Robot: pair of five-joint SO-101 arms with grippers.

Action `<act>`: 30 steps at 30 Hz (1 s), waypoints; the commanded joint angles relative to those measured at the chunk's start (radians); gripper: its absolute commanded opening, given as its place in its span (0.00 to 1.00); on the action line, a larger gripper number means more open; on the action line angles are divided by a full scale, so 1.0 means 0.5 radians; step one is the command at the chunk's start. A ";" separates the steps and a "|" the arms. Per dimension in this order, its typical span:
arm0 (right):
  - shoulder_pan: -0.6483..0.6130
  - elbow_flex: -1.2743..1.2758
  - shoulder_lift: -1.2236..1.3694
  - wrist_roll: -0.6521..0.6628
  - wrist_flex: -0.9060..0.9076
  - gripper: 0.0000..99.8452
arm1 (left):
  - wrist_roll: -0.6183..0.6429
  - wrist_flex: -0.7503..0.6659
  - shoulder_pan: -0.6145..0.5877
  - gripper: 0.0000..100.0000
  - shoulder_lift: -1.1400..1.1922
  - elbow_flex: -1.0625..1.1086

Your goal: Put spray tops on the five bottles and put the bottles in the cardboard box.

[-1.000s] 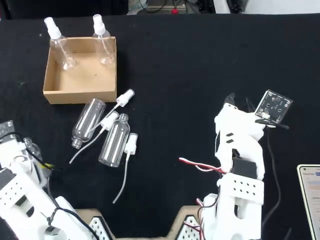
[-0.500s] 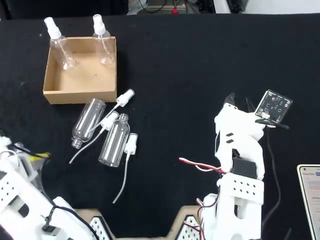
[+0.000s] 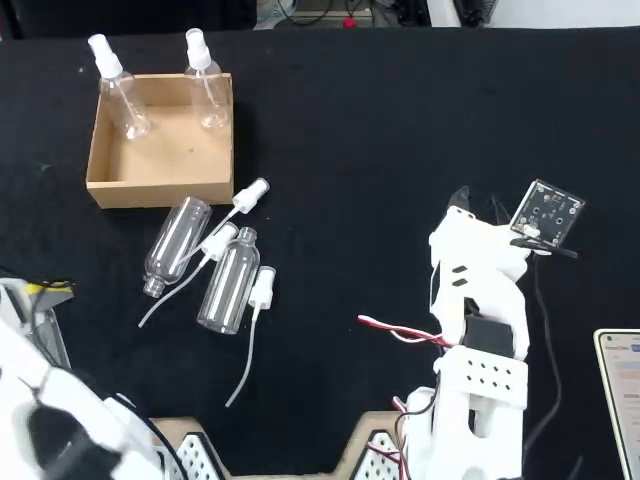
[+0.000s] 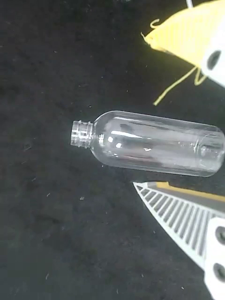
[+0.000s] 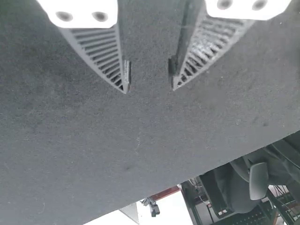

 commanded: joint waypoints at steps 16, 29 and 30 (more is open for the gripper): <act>0.021 -0.051 -0.035 -0.018 -0.055 0.14 | -0.074 -0.239 -0.014 0.41 0.862 -0.404; 0.021 -0.051 -0.035 -0.018 -0.055 0.14 | -0.129 -0.313 -0.005 0.20 1.074 -0.410; 0.021 -0.051 -0.035 -0.018 -0.055 0.14 | -0.126 -0.310 -0.005 0.19 1.074 -0.416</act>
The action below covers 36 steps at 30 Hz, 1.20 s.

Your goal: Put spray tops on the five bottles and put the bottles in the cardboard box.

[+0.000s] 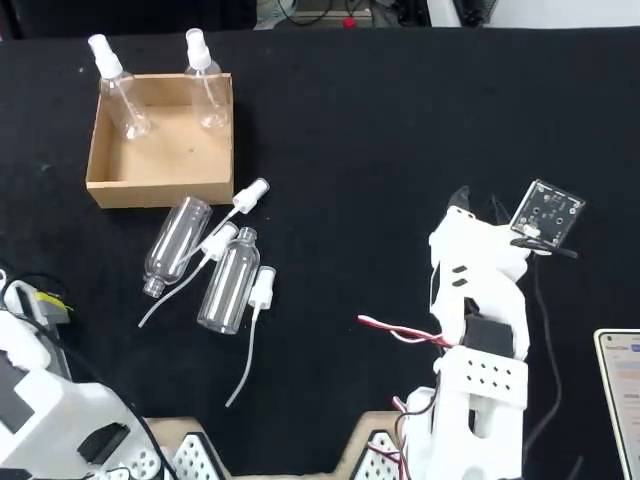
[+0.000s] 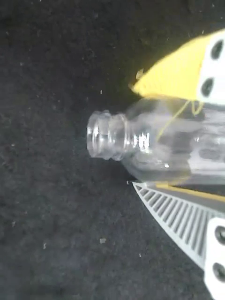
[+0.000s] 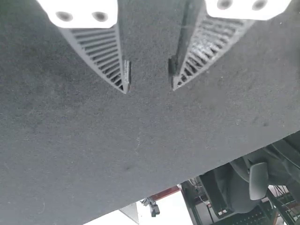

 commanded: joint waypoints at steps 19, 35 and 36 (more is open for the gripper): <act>0.021 -0.051 -0.035 -0.018 -0.055 0.14 | -0.301 0.187 0.149 0.40 -0.126 -0.275; 0.021 -0.051 -0.035 -0.018 -0.055 0.14 | -0.292 0.206 0.149 0.30 -0.129 -0.164; 0.021 -0.051 -0.035 -0.018 -0.055 0.14 | -0.292 0.206 0.146 0.28 -0.141 -0.133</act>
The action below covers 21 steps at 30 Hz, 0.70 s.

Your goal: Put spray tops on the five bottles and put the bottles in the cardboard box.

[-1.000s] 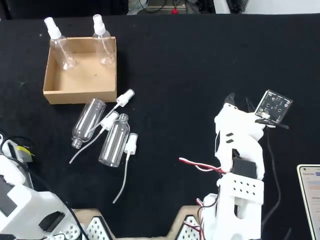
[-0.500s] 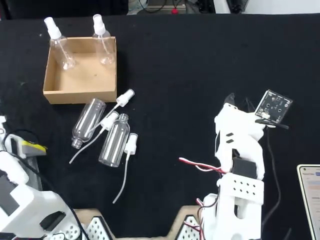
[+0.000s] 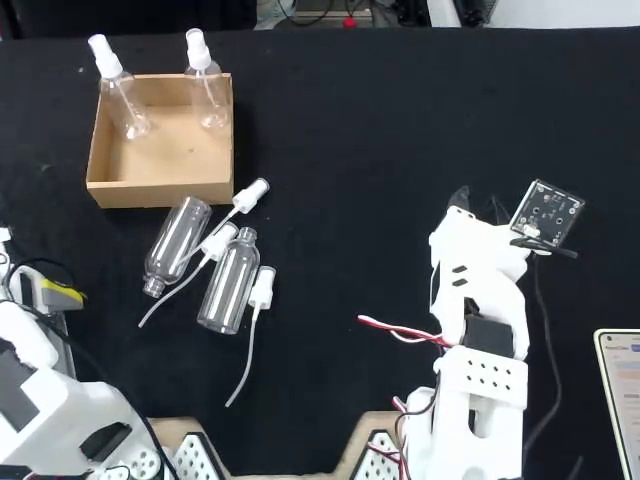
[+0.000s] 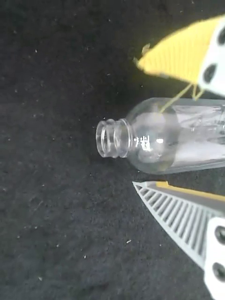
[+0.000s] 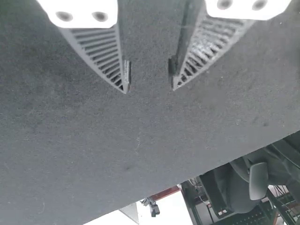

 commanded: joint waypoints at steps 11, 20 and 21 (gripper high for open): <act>0.021 -0.051 -0.035 -0.018 -0.055 0.14 | -0.012 0.055 0.017 0.33 -0.117 0.084; 0.021 -0.051 -0.035 -0.018 -0.055 0.14 | -0.012 0.034 0.017 0.05 -0.117 0.094; 0.021 -0.051 -0.035 -0.018 -0.055 0.14 | -0.006 0.037 0.017 0.02 -0.120 0.087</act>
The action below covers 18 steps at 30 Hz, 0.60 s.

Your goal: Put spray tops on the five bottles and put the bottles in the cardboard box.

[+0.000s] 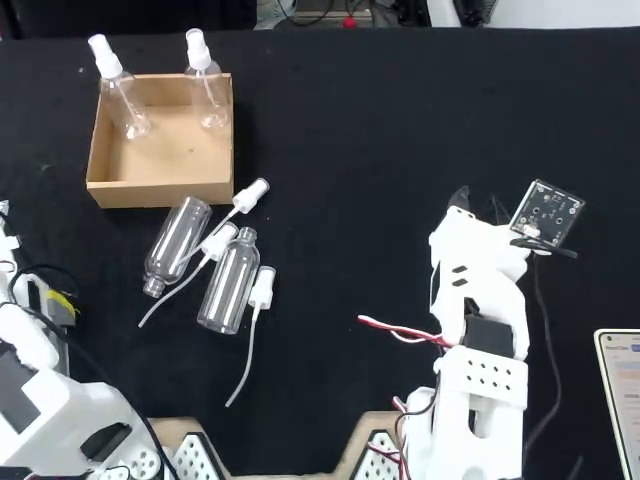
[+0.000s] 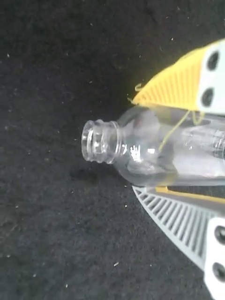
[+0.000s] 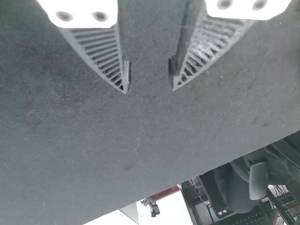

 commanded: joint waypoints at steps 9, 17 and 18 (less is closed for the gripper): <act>-0.273 0.011 -0.035 -0.012 -0.037 0.14 | -0.003 0.338 0.084 0.07 -0.608 0.038; -0.736 -0.100 -0.026 -0.006 0.356 0.14 | 0.258 0.064 0.379 0.07 -1.620 0.793; -0.819 -0.124 -0.023 -0.006 0.417 0.14 | 0.285 0.018 0.410 0.07 -1.725 0.891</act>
